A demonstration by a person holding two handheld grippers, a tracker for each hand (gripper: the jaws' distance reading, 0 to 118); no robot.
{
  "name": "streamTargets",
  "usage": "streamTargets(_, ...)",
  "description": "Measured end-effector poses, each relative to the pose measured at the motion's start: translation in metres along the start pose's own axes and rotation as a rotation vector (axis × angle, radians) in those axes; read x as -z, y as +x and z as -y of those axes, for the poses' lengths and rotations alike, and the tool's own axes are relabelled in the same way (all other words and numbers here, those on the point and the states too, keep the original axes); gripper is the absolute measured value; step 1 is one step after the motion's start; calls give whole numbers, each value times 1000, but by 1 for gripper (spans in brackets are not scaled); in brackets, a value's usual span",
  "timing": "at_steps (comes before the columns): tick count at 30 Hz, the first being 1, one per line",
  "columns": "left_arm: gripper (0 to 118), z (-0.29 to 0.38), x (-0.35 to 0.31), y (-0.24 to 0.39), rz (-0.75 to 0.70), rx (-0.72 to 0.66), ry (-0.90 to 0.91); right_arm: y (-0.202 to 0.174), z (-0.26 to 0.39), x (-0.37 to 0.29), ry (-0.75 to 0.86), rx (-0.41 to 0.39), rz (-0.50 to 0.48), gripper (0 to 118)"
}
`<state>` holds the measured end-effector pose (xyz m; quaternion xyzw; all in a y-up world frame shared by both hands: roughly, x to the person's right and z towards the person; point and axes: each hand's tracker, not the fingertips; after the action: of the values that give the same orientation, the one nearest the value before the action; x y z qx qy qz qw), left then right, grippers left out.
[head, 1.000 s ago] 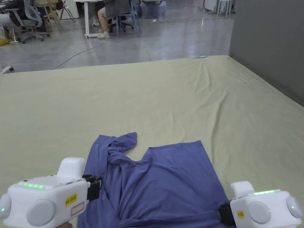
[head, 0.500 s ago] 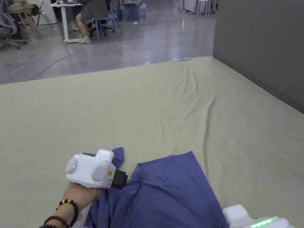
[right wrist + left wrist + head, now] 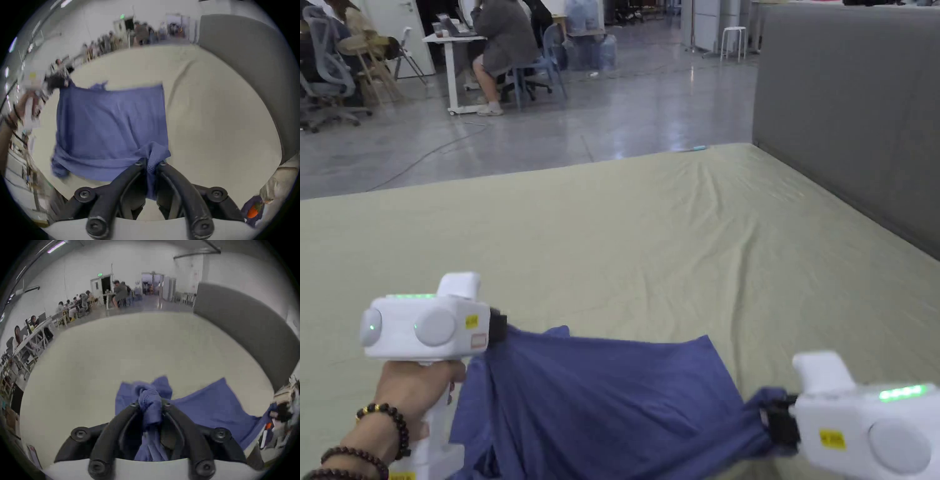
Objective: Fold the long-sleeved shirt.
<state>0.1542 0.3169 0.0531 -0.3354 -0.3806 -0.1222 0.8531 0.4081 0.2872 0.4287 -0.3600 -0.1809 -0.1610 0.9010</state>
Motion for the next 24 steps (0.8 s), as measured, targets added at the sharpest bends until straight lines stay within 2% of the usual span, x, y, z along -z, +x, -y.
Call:
streamTargets(4, 11, -50, -72, -8, -44, 29, 163, -5, -93, -44, 195, -77, -31, 5)
streamTargets(7, 11, -100, -126, -28, -83, -21, 297, -2, -172, -73, 298, -133, 13, 5)
streamTargets(9, 11, -135, -157, -40, -137, -25, 373, -1, -225, -89, 331, -127, 31, 5)
streamTargets(11, 11, -168, -183, -51, -158, -22, 418, -4, -273, -102, 375, -174, 57, 5)
streamTargets(15, 11, -215, -222, -60, -249, -14, 491, -11, -351, -120, 386, -144, 69, 5)
streamTargets(20, 11, -239, -238, -64, -259, -39, 519, -20, -389, -124, 422, -144, 109, 5)
streamTargets(24, 10, -236, -219, -69, -274, -34, 489, -16, -396, -107, 404, -117, 78, 5)
